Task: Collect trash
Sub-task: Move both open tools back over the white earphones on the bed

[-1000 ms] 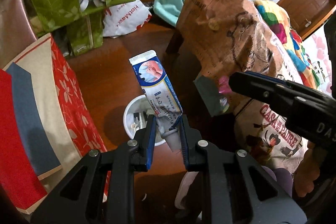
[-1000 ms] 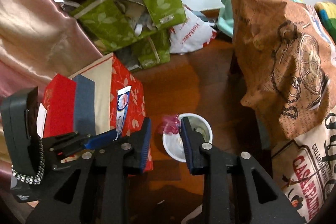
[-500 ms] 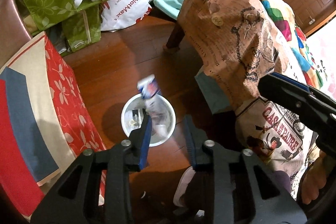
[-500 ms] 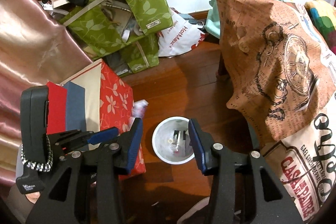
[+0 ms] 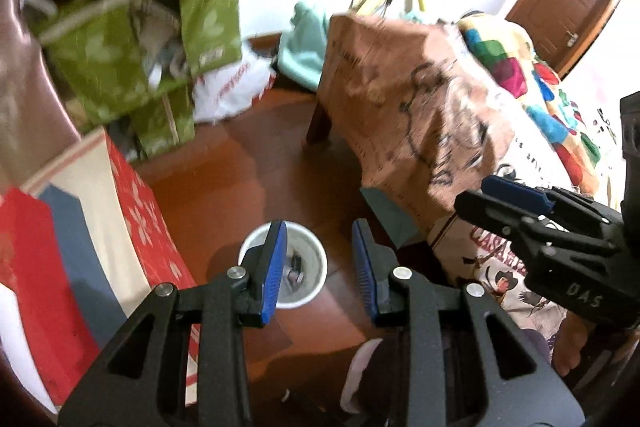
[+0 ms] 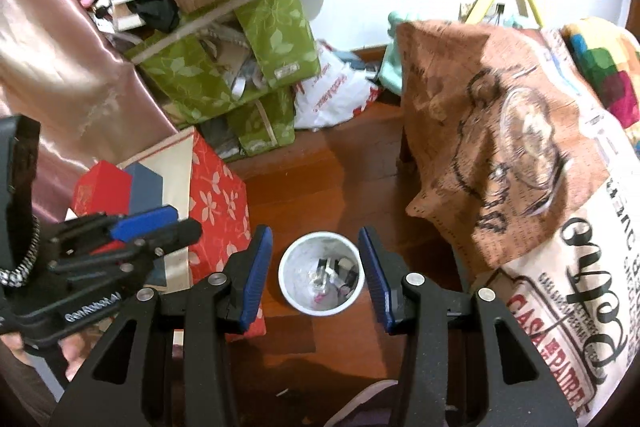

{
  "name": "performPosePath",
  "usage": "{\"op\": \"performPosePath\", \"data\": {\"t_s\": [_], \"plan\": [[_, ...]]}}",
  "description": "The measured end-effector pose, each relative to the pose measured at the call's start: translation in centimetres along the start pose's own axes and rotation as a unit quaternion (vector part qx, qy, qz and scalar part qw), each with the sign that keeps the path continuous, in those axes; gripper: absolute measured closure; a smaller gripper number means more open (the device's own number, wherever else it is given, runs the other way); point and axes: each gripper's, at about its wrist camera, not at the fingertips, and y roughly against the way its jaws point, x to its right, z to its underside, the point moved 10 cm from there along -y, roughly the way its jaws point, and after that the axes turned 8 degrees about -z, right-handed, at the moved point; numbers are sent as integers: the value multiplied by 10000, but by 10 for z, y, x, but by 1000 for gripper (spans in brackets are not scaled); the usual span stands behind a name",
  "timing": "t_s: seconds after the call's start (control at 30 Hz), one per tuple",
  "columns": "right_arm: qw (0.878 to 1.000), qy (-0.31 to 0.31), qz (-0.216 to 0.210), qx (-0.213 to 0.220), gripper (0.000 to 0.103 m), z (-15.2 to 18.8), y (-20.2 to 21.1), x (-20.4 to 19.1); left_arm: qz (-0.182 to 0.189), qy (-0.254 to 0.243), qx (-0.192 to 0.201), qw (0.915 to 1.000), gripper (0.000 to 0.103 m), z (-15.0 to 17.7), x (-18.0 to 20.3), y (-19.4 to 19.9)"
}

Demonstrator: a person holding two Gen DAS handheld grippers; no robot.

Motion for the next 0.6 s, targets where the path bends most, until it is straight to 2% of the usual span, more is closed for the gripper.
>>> {"op": "performPosePath", "data": {"t_s": [0.27, 0.5, 0.6], "plan": [[9966, 49, 241, 785, 62, -11, 76, 12, 69, -341, 734, 9967, 69, -27, 48, 63], [9876, 32, 579, 1461, 62, -11, 148, 33, 239, -785, 1270, 9885, 63, -37, 113, 106], [9830, 22, 747, 1675, 62, -8, 177, 47, 374, -973, 1374, 9850, 61, -36, 143, 115]]}}
